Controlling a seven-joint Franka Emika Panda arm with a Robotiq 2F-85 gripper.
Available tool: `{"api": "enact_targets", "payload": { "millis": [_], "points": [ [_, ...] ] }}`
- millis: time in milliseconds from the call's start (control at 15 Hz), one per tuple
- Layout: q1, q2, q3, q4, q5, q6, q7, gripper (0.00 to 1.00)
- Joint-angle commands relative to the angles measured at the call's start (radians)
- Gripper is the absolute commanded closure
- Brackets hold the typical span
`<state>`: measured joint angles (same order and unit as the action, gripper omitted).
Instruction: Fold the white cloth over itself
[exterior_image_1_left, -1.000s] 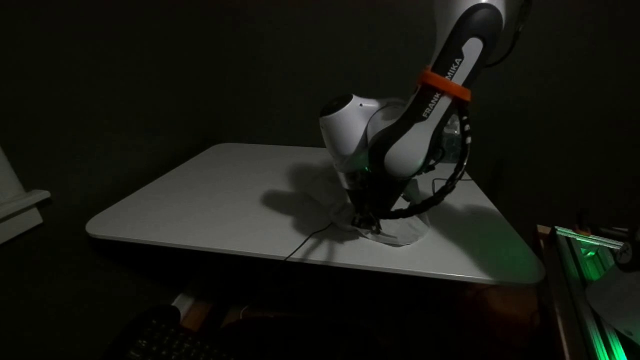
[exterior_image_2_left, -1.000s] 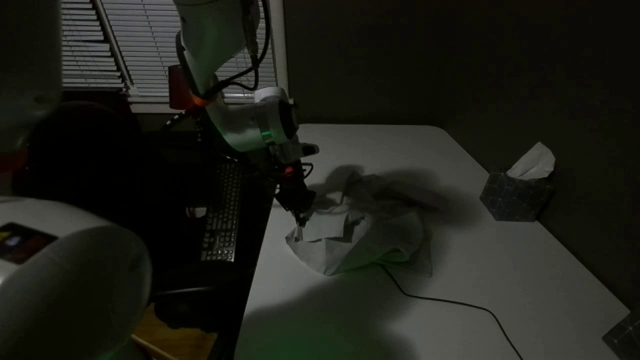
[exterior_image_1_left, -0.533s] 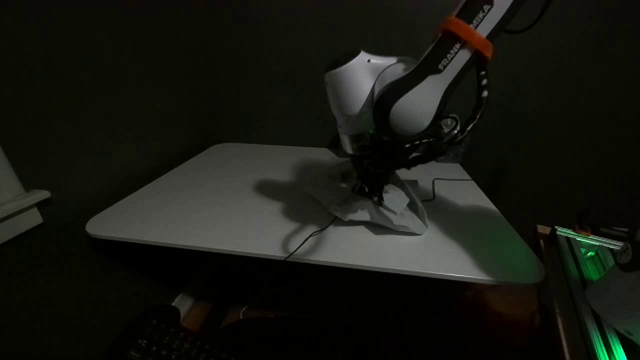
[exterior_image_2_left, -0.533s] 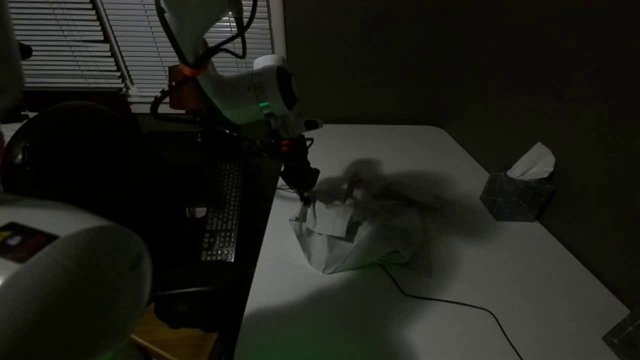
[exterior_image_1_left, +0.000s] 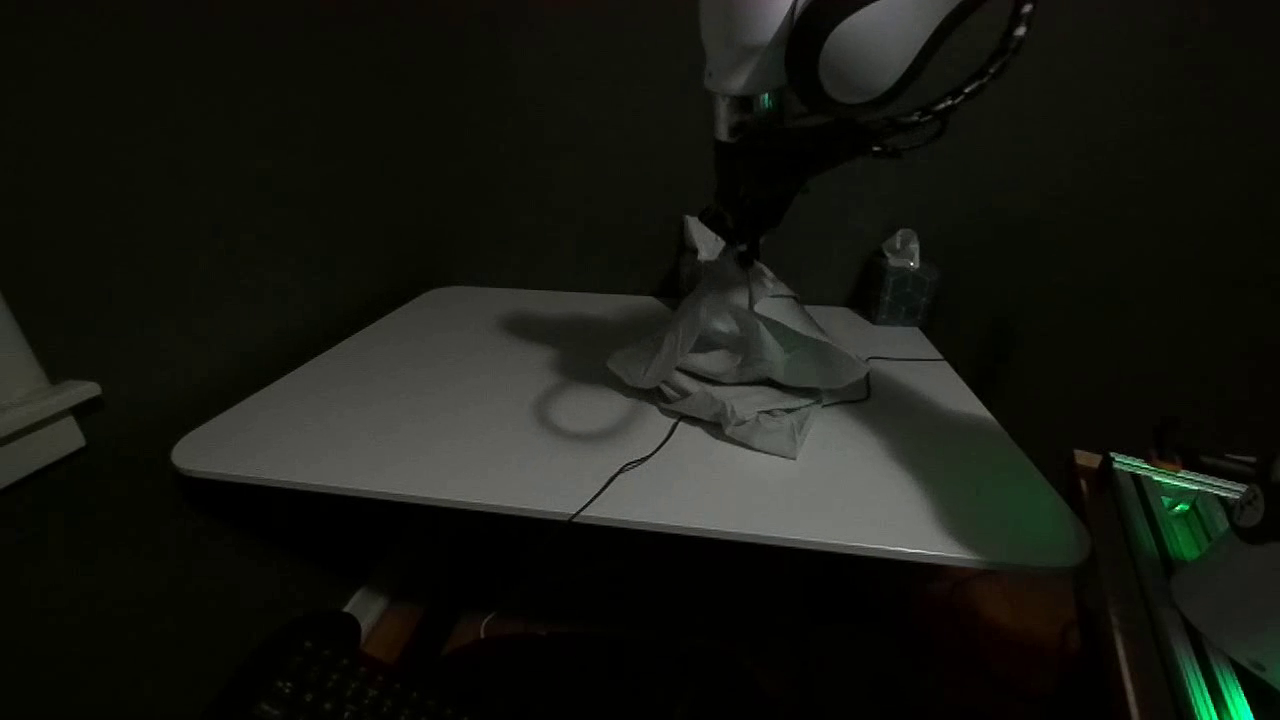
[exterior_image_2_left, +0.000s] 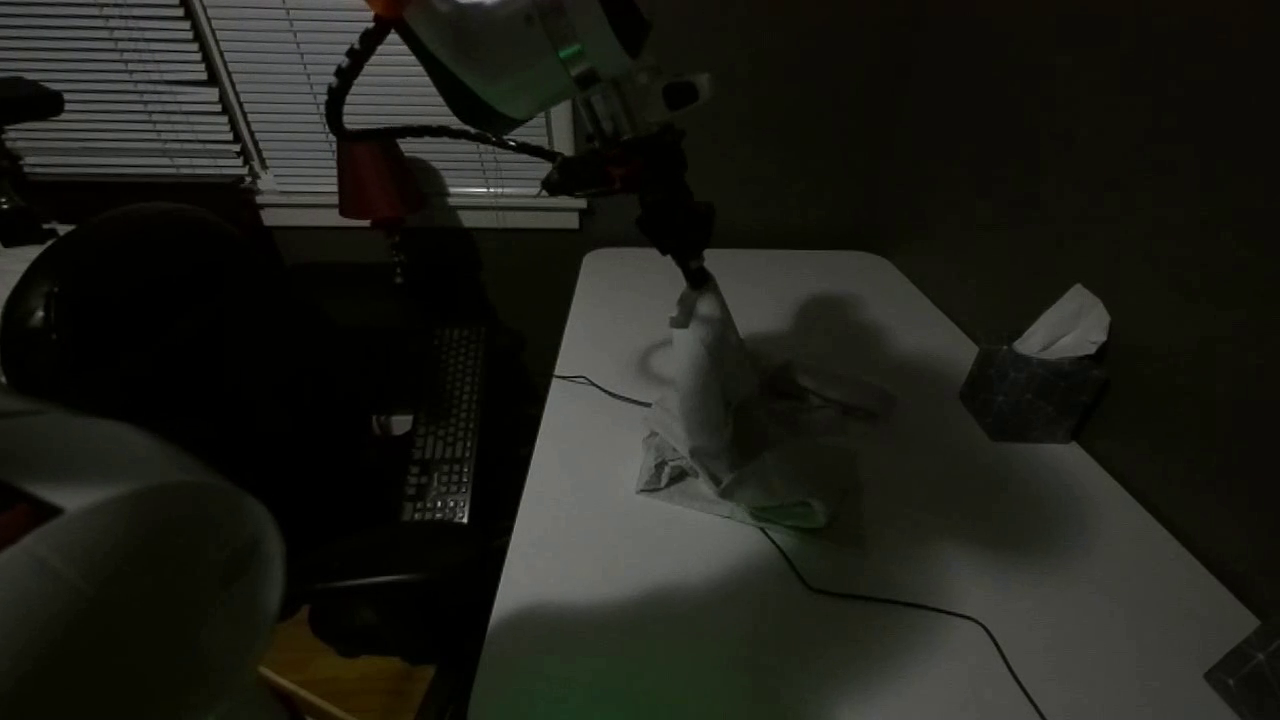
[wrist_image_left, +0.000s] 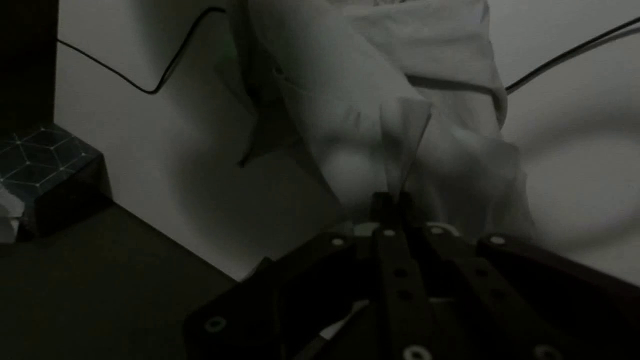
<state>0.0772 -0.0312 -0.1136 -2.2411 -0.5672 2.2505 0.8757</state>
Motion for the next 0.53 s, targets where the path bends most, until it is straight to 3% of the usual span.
{"api": "enact_targets", "payload": {
  "millis": [0, 267, 467],
  "points": [
    [-0.042, -0.001, 0.040, 0.004, 0.000, -0.001, 0.001, 0.96],
    [-0.039, 0.007, 0.046, 0.004, -0.004, -0.001, 0.014, 0.99],
    [-0.083, 0.081, 0.027, 0.097, -0.096, 0.020, 0.083, 0.99]
  ]
}}
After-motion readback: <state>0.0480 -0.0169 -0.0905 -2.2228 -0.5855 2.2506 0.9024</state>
